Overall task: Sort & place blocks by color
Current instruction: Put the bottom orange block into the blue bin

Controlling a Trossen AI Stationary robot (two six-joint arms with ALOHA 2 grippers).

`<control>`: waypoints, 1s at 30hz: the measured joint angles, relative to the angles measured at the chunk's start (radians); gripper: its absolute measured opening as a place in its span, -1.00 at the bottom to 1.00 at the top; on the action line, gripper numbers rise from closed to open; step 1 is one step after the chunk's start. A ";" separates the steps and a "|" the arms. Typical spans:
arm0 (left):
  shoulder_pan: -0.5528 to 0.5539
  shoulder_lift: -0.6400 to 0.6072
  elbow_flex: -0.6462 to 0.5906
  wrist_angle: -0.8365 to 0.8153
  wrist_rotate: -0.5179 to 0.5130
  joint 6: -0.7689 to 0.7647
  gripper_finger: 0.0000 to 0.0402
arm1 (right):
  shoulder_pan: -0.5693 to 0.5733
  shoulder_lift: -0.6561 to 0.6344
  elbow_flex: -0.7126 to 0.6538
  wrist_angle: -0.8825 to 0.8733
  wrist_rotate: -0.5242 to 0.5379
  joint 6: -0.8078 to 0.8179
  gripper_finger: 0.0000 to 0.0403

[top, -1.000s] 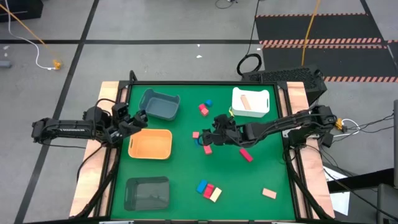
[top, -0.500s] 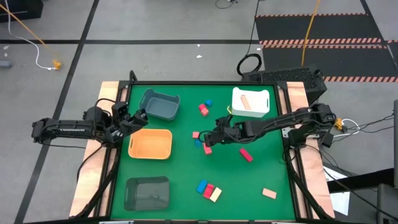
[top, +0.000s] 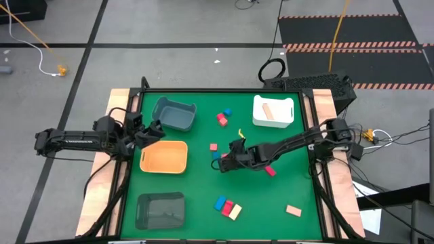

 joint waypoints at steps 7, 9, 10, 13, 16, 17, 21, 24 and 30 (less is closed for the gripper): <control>0.000 0.000 0.000 -0.068 0.000 -0.001 -0.26 | 0.046 0.030 0.000 0.022 0.088 -0.003 0.40; 0.000 0.000 0.000 -0.075 0.000 -0.002 -0.26 | 0.053 0.030 0.000 0.021 0.115 -0.007 0.40; 0.000 0.000 0.000 -0.074 0.000 -0.001 -0.26 | 0.057 0.029 0.000 0.024 0.129 -0.014 0.40; 0.000 0.000 0.000 -0.074 0.000 -0.001 -0.26 | 0.071 0.029 0.000 0.022 0.156 -0.052 0.40; 0.000 0.000 0.000 -0.074 0.000 -0.002 -0.26 | 0.081 0.042 0.001 0.032 0.157 -0.072 0.40; 0.000 0.000 0.000 -0.074 0.000 -0.002 -0.26 | 0.086 0.050 0.001 0.034 0.157 -0.072 0.40; -0.001 0.000 0.000 -0.074 0.000 -0.006 -0.26 | 0.103 0.102 0.000 0.075 0.155 -0.065 0.40; -0.002 0.000 0.000 -0.081 0.000 -0.008 -0.26 | 0.111 0.141 0.000 0.104 0.165 -0.046 0.40; -0.004 0.000 0.000 -0.087 0.000 -0.017 -0.26 | 0.119 0.180 0.003 0.120 0.238 -0.047 0.34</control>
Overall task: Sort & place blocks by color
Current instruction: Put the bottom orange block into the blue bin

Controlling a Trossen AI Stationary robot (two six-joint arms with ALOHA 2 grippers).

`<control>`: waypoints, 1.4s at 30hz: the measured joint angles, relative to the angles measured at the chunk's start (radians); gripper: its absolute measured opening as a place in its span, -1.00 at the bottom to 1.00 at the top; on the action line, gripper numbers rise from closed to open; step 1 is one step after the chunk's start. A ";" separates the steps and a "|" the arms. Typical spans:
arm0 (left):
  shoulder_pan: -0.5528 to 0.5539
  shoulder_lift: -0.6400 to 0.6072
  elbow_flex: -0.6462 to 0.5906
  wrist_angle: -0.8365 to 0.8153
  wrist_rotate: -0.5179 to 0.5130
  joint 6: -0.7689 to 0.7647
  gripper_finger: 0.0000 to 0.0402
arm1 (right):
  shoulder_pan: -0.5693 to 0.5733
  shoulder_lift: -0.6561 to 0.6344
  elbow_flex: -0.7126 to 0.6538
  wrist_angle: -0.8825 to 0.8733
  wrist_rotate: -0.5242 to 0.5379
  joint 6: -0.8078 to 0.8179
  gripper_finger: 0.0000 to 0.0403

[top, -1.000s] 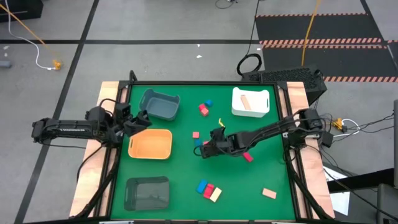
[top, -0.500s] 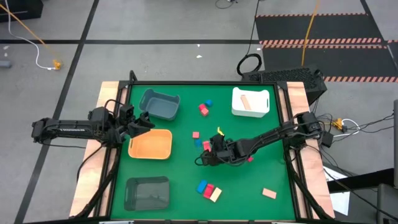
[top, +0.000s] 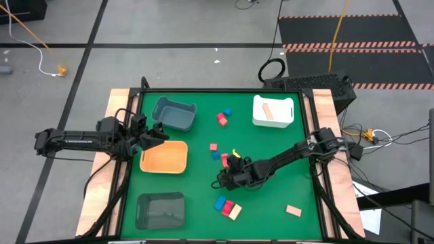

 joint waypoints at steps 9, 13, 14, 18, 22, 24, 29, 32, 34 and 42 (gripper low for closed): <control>0.000 0.000 0.000 -0.002 0.000 -0.018 -0.26 | -0.013 0.000 -0.002 -0.123 0.093 0.007 -0.08; 0.000 0.000 0.000 -0.002 0.000 -0.019 -0.26 | -0.019 -0.003 -0.001 -0.161 0.069 0.019 -0.33; 0.000 0.000 0.000 -0.002 0.000 -0.019 -0.26 | -0.020 -0.003 -0.001 -0.162 0.066 0.018 -0.38; 0.000 0.000 0.000 -0.001 0.000 -0.026 -0.26 | -0.021 -0.013 -0.002 -0.156 0.039 0.018 -0.43; 0.000 0.000 0.000 -0.001 0.000 -0.077 -0.26 | -0.023 -0.046 -0.006 -0.167 0.006 -0.002 -0.43; 0.000 0.000 0.000 -0.001 0.000 -0.094 -0.26 | -0.022 -0.076 -0.008 -0.175 -0.006 -0.029 -0.43; -0.011 0.000 0.000 -0.003 0.000 -0.070 -0.26 | -0.021 -0.174 -0.006 -0.159 0.005 -0.078 -0.43; -0.046 0.005 0.000 0.000 0.000 -0.015 -0.26 | -0.023 -0.229 -0.006 -0.153 0.021 -0.094 -0.43; -0.075 0.017 0.001 0.008 -0.002 0.023 -0.26 | -0.026 -0.264 -0.006 -0.149 0.023 -0.102 -0.43; -0.191 0.126 0.001 0.185 -0.113 0.241 -0.25 | -0.038 -0.348 -0.005 -0.064 0.051 -0.189 -0.43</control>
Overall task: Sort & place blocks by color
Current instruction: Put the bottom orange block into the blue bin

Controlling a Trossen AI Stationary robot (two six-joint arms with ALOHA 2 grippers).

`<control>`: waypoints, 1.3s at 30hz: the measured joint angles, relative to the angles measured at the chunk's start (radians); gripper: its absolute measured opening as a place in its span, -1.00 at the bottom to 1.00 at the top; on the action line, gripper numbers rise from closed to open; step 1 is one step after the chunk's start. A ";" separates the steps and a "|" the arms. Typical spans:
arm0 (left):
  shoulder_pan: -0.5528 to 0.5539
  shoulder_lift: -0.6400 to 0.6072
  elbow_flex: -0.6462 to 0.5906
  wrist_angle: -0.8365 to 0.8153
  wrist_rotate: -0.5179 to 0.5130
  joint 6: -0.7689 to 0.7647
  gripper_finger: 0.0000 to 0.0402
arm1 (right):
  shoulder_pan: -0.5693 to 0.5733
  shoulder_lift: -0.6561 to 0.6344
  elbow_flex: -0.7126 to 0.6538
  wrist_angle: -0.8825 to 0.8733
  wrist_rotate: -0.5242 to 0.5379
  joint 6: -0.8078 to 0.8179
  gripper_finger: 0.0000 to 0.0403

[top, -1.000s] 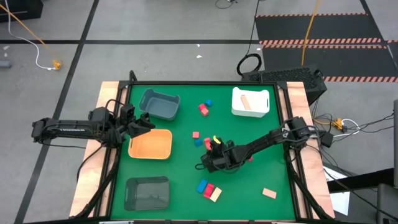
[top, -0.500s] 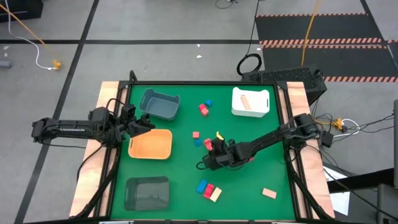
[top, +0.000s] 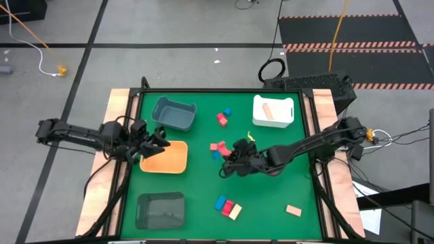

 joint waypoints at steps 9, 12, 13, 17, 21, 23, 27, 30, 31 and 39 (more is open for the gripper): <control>-0.032 0.117 0.000 0.206 -0.091 0.166 -0.25 | -0.020 -0.009 0.000 0.044 -0.005 -0.030 -0.43; -0.031 0.117 0.000 0.206 -0.185 0.198 -0.25 | -0.025 -0.010 0.000 0.045 -0.005 -0.011 -0.43; -0.031 0.117 0.000 0.198 -0.228 0.203 -0.25 | -0.027 -0.009 0.000 0.048 -0.004 -0.004 -0.43; -0.030 0.117 0.000 0.154 -0.286 0.207 -0.25 | -0.031 -0.010 0.001 0.110 -0.005 -0.005 -0.42; -0.031 0.118 0.000 0.093 -0.247 0.228 -0.25 | -0.040 -0.010 0.001 0.178 -0.001 -0.013 -0.43; -0.031 0.123 0.002 0.071 -0.227 0.263 -0.25 | -0.047 -0.010 0.001 0.219 -0.003 -0.035 -0.43; -0.021 0.158 0.034 0.042 -0.225 0.341 -0.25 | -0.065 -0.010 0.002 0.272 -0.007 -0.070 -0.43; 0.012 0.185 0.081 0.024 -0.225 0.408 -0.25 | -0.087 -0.012 0.002 0.284 -0.042 -0.098 -0.43; 0.026 0.197 0.102 0.006 -0.225 0.425 -0.25 | -0.096 -0.013 0.002 0.289 -0.064 -0.103 -0.43; 0.118 0.224 0.256 -0.303 -0.218 0.502 -0.25 | -0.160 -0.013 0.002 0.348 -0.167 -0.188 -0.43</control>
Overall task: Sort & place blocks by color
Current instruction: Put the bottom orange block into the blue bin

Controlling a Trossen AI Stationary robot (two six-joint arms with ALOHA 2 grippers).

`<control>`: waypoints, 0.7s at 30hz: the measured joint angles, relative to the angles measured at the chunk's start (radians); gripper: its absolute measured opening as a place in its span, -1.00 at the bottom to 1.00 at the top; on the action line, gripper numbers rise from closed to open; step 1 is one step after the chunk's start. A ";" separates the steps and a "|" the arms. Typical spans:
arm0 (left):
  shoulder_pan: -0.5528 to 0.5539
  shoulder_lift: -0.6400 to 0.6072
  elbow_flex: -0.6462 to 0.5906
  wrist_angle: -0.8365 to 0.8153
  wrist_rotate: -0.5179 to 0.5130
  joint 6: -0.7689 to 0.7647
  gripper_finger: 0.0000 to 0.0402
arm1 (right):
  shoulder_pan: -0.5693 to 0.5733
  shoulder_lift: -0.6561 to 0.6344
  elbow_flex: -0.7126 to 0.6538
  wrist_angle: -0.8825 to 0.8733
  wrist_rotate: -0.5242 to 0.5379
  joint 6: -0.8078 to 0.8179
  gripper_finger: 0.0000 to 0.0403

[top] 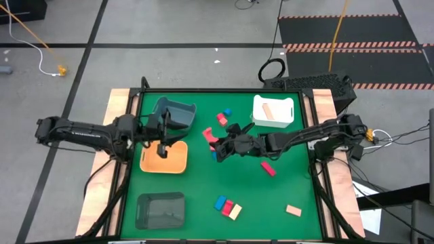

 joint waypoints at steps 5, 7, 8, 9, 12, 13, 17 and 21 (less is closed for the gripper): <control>0.040 0.000 0.065 -0.180 -0.001 -0.044 -0.25 | -0.031 0.000 0.000 0.041 -0.029 -0.072 -0.43; 0.052 0.000 0.076 -0.218 -0.008 -0.058 -0.25 | -0.043 -0.001 0.000 0.043 -0.029 -0.103 -0.43; 0.056 0.003 0.080 -0.232 -0.008 -0.063 -0.25 | -0.050 -0.001 0.000 0.042 -0.028 -0.117 -0.43; 0.060 0.007 0.082 -0.243 -0.009 -0.070 -0.25 | -0.058 -0.001 0.000 0.042 -0.027 -0.128 -0.43; 0.071 0.027 0.082 -0.259 -0.010 -0.102 -0.25 | -0.076 -0.001 0.000 0.047 -0.026 -0.166 -0.43; 0.074 0.040 0.082 -0.258 -0.014 -0.117 -0.25 | -0.079 -0.001 0.000 0.053 -0.025 -0.186 -0.43; 0.086 0.105 0.082 -0.250 -0.126 -0.188 -0.25 | -0.090 -0.001 0.000 0.109 -0.026 -0.267 -0.43; 0.091 0.142 0.082 -0.240 -0.137 -0.265 -0.25 | -0.096 -0.001 0.000 0.139 -0.025 -0.313 -0.43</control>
